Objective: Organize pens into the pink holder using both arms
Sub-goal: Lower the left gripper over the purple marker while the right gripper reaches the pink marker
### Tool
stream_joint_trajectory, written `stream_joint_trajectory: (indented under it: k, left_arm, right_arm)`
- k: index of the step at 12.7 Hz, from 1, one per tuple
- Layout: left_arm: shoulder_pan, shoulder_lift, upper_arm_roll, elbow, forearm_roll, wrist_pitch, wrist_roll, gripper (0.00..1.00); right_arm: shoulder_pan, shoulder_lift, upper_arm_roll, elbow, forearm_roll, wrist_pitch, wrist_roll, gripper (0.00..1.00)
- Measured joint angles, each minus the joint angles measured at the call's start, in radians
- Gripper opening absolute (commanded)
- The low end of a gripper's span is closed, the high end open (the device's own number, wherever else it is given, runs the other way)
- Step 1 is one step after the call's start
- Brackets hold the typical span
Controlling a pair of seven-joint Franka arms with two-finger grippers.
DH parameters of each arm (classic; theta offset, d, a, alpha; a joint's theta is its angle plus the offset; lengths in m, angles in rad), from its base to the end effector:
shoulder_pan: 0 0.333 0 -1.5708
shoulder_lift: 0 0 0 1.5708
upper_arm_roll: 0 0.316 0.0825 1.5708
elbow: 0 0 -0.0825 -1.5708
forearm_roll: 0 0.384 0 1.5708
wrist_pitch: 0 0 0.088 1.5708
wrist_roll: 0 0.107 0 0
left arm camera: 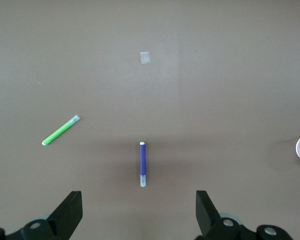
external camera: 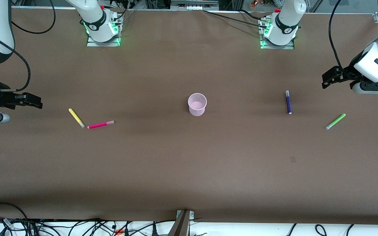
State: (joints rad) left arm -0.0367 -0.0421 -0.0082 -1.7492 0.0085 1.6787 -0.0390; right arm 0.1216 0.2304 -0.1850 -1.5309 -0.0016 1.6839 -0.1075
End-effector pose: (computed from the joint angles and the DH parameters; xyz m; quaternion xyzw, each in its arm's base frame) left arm 0.5452 -0.0237 0.5723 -0.9999 0.0035 0.0140 0.0050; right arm 0.6233 -0.0289 0.5188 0.9988 0.0238 -0.0385 0.0187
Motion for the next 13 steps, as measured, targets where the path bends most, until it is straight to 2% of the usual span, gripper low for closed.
stream_joint_trajectory:
  k: [7, 10, 13]
  left_arm:
    - [0.006, 0.015, 0.002, 0.001, 0.0, -0.045, -0.002, 1.0]
    - [0.019, 0.069, 0.01, -0.003, 0.001, -0.18, -0.002, 1.0]
    - [0.051, 0.164, 0.011, -0.023, 0.002, -0.183, -0.001, 1.0]
  right_arm:
    - [0.0, 0.0, 0.0, 0.0, 0.0, 0.0, 0.0, 1.0]
    - [0.0, 0.0, 0.0, 0.0, 0.0, 0.0, 0.0, 1.0]
    - [0.0, 0.0, 0.0, 0.0, 0.0, 0.0, 0.0, 1.0]
